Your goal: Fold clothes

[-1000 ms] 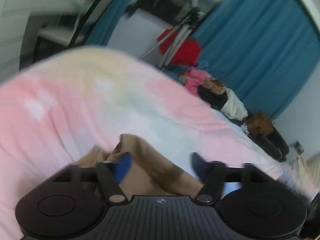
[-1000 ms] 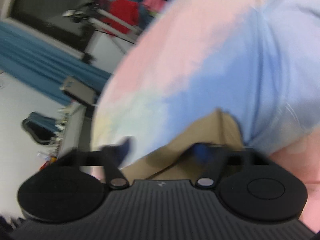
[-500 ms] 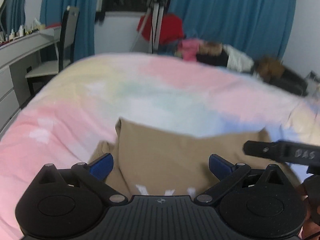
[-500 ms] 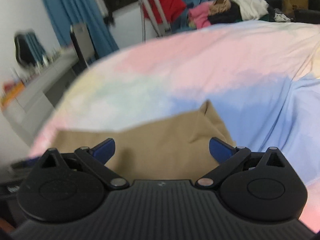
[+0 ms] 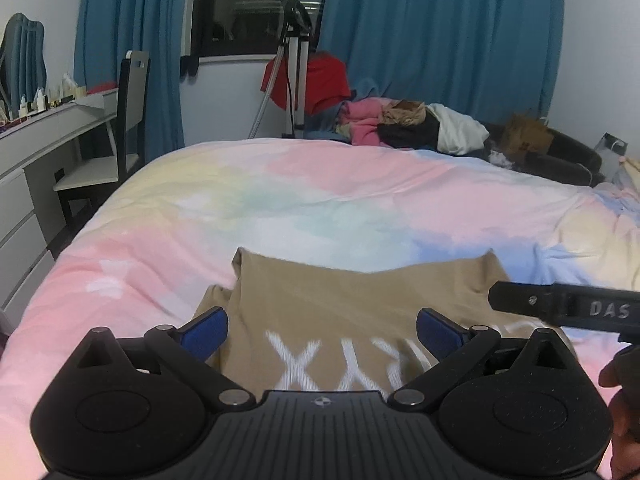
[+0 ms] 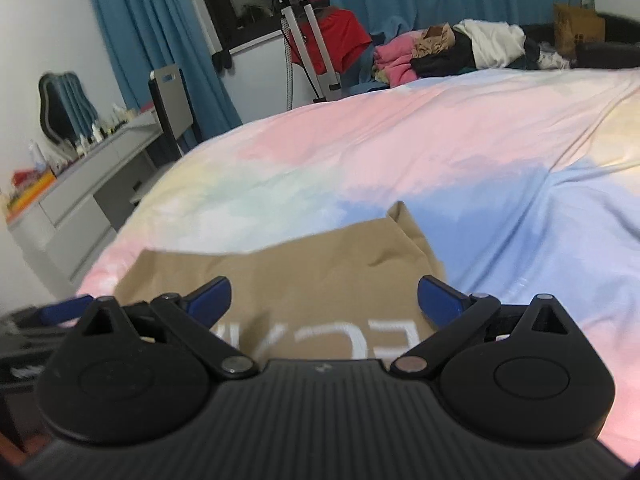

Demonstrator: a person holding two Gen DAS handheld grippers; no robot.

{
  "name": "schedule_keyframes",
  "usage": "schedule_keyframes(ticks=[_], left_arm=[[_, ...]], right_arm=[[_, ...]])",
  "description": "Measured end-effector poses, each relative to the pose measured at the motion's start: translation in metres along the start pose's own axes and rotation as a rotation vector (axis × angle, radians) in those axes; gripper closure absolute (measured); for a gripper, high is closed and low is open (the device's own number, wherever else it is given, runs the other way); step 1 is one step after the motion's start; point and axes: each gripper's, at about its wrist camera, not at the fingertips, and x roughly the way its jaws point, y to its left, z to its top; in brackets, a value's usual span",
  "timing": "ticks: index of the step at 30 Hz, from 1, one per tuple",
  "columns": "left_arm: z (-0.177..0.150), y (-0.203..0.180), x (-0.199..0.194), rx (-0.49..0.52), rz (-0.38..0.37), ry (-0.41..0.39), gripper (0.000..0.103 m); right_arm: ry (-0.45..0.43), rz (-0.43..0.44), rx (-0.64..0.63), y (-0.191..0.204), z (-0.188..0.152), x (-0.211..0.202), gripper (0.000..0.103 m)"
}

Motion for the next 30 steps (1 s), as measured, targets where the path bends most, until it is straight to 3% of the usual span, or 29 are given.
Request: schedule_keyframes(ticks=[4,7,10,17,19,23,26,30], left_arm=[[-0.010,-0.005,-0.005,0.038,0.050,0.049,0.002],[-0.017,-0.005,0.009,0.043,0.068,0.122,0.000],[-0.023,0.000,0.019,-0.001,0.056,0.171,0.000],[-0.018,0.004,-0.003,-0.048,0.035,0.151,0.002],[-0.015,0.006,-0.020,-0.101,-0.020,0.134,0.002],[-0.014,0.015,-0.054,-0.249,-0.198,0.103,0.001],[-0.023,0.024,-0.051,-0.384,-0.298,0.182,0.001],[-0.040,0.038,-0.024,-0.550,-0.345,0.312,0.003]], right_arm=[[0.010,-0.006,-0.029,0.001,-0.009,-0.007,0.009],[0.078,-0.035,-0.045,0.000,-0.015,0.007,0.029],[0.107,-0.030,-0.036,-0.005,-0.021,0.016,0.031],[0.105,-0.017,-0.009,-0.008,-0.024,0.015,0.031],[0.105,-0.015,-0.002,-0.009,-0.023,0.014,0.031],[0.107,-0.010,0.020,-0.010,-0.022,0.014,0.031],[0.108,-0.004,0.071,-0.015,-0.021,0.013,0.031],[0.109,0.003,0.125,-0.020,-0.020,0.011,0.031]])
